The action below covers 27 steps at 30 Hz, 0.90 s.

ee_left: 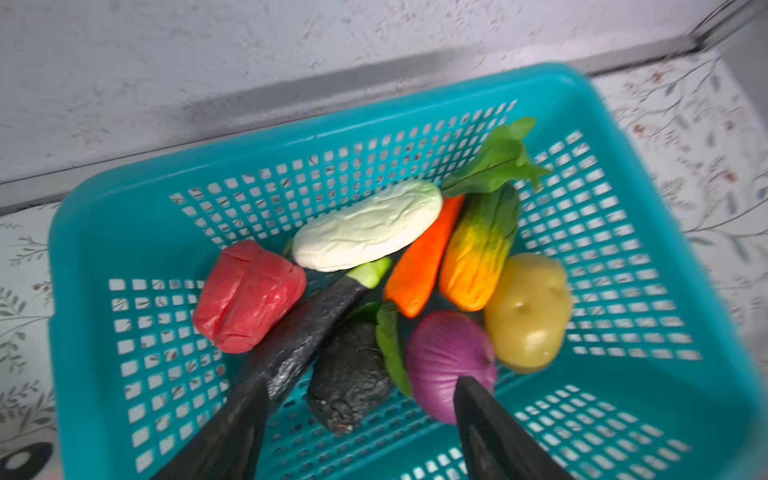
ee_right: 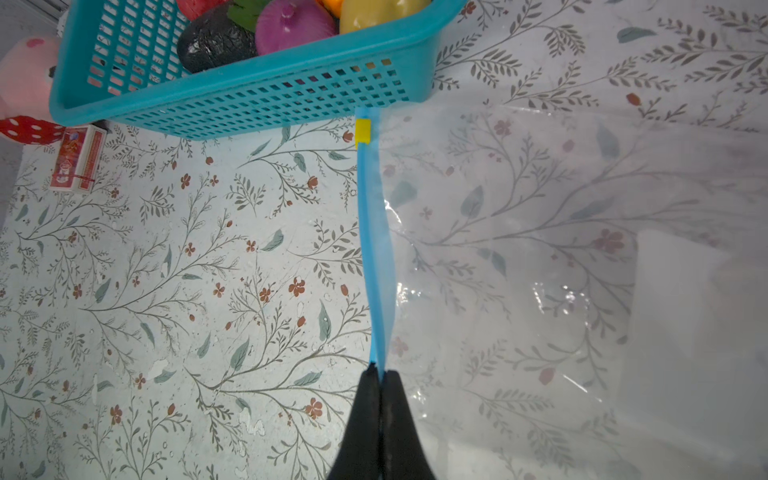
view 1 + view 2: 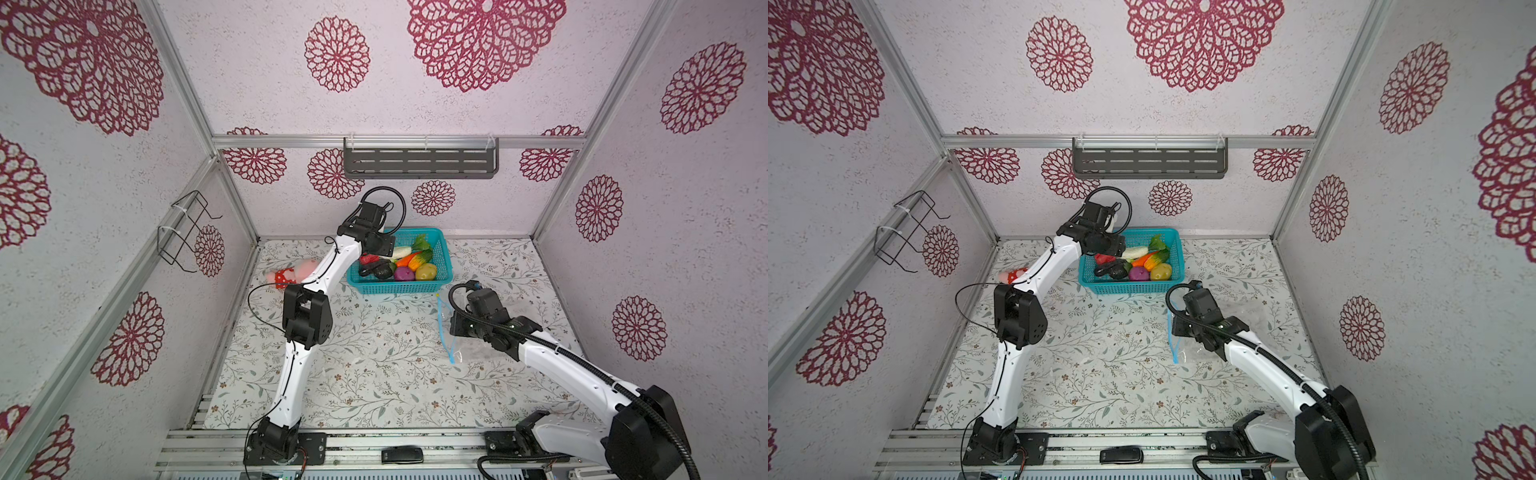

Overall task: Place the food in the zip-top bag and seal the zipper
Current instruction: 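Lower the left gripper over the vegetables while the right holds the bag, then lower the left gripper onto the red pepper and close on it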

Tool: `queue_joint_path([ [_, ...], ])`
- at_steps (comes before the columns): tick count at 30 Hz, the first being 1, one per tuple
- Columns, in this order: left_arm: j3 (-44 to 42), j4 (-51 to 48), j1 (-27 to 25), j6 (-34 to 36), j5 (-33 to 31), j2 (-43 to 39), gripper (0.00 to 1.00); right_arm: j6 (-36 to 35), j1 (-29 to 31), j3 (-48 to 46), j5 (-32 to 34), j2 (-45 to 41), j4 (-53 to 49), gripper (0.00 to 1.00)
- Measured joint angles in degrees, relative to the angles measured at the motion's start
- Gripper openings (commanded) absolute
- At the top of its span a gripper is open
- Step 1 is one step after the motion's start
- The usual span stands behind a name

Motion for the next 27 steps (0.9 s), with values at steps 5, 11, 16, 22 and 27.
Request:
queue_joint_path([
  [5, 2.08, -1.36, 2.14, 3.56, 0.92, 3.76, 0.75, 0.00, 0.00, 0.00, -0.13, 0.35, 0.44, 0.00],
  [11, 3.28, -0.92, 3.87, 4.81, 3.15, 5.16, 0.76, 0.02, 0.00, 0.00, -0.33, 0.57, 0.44, 0.00],
  [16, 4.20, 0.46, 4.61, 4.79, 4.22, 6.49, 0.78, 0.09, 0.00, 0.00, -0.66, 0.72, 0.44, 0.00],
  [22, 6.71, 2.14, 4.74, 5.22, 4.42, 9.68, 0.85, 0.11, 0.00, 0.00, -1.14, 1.33, 0.44, 0.00],
  [27, 7.13, 3.78, 4.57, 5.84, 3.69, 10.10, 0.92, 0.11, 0.00, 0.20, -1.44, 2.19, 0.44, 0.00],
])
